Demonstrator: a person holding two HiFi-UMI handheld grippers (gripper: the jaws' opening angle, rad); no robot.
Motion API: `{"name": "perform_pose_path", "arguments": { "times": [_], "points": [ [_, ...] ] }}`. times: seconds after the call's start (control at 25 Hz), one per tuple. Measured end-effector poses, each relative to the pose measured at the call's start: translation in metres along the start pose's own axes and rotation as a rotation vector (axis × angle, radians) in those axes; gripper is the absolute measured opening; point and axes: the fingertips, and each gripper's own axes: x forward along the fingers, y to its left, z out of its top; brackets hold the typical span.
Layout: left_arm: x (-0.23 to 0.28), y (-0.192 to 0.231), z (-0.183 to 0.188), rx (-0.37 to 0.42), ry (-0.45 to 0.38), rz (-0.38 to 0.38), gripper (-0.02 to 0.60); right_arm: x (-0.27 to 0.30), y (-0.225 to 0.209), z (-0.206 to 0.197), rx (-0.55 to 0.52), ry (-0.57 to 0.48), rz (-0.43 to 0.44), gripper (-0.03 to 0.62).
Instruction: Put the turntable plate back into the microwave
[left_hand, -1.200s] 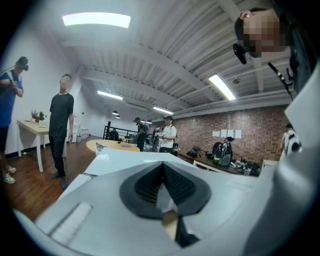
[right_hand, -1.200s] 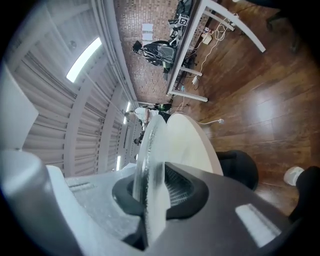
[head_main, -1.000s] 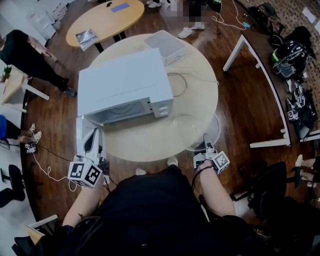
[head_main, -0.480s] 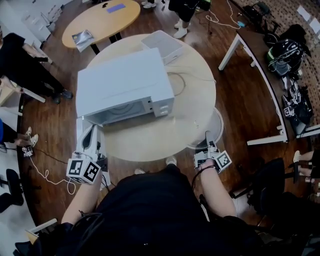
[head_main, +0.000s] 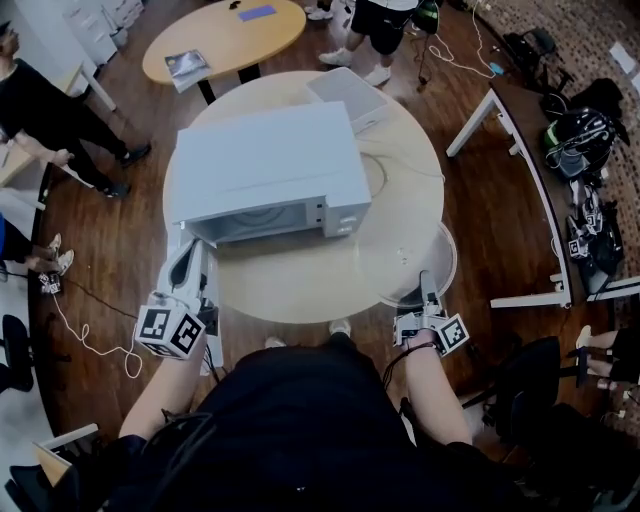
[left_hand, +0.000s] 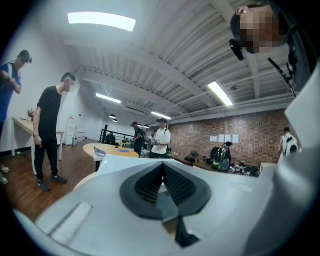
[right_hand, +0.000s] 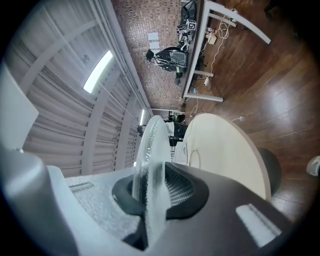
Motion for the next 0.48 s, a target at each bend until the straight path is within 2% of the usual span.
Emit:
{"name": "perform_pose_path", "arguments": {
  "times": [0.48],
  "points": [
    [-0.007, 0.008, 0.002, 0.016, 0.012, -0.011, 0.006, -0.006, -0.003, -0.016, 0.01, -0.003, -0.005, 0.034]
  ]
}}
